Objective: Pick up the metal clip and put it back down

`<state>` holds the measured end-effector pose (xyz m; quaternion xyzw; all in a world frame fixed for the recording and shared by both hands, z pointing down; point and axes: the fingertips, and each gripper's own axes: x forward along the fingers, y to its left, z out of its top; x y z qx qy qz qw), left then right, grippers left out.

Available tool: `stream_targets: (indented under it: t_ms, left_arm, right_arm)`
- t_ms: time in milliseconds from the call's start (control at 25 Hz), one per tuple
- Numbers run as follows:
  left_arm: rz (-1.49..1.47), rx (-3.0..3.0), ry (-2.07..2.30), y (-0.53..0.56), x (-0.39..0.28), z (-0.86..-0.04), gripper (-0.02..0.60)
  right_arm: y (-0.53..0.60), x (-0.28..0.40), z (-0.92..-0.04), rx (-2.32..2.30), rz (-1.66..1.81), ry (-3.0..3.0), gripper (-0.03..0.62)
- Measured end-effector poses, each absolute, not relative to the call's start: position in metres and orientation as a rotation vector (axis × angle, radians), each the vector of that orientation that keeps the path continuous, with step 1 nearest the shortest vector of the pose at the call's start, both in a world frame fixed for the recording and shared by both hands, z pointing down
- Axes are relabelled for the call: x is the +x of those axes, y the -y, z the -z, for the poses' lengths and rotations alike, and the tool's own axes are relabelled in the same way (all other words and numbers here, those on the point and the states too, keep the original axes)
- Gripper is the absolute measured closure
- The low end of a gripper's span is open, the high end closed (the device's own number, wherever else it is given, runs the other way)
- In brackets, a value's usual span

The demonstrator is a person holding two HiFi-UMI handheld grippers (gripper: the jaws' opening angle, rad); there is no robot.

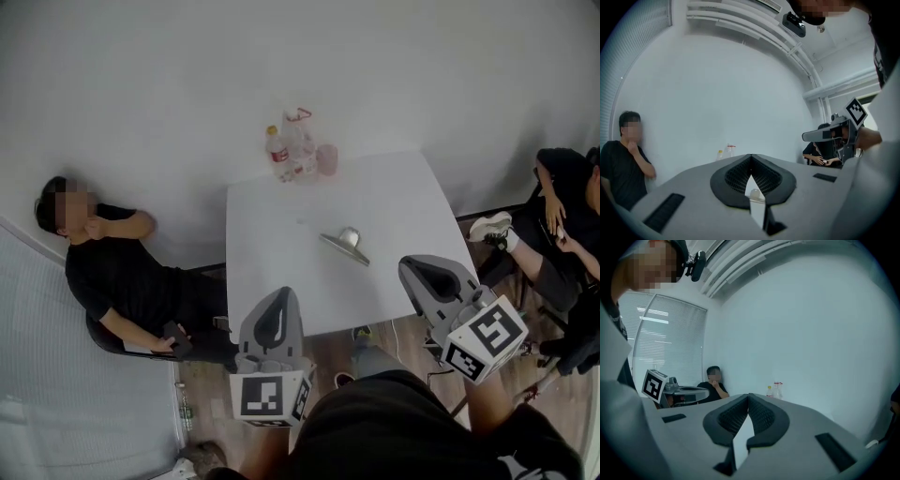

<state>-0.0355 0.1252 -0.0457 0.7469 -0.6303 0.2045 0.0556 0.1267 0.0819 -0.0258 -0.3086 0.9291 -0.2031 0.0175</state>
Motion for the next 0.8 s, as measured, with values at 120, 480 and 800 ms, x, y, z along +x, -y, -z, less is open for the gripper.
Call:
stream_targets:
  t_ms: [120,480,800]
  left_arm:
    - [-0.614,2.279,1.886,-0.127,-0.029,0.058,0.563]
    - [-0.609,2.289,1.876,-0.130,-0.029,0.075,0.563]
    - [-0.605,2.314,1.895,-0.146,-0.020,0.075,0.563]
  right_arm:
    - [-0.084,0.127,0.038,-0.968,0.649,-2.883,0.576]
    - [-0.085,0.120,0.058,-0.956,0.631,-2.880,0.576]
    - [-0.102,0.129,0.055,-0.958,0.593,-2.867,0.576]
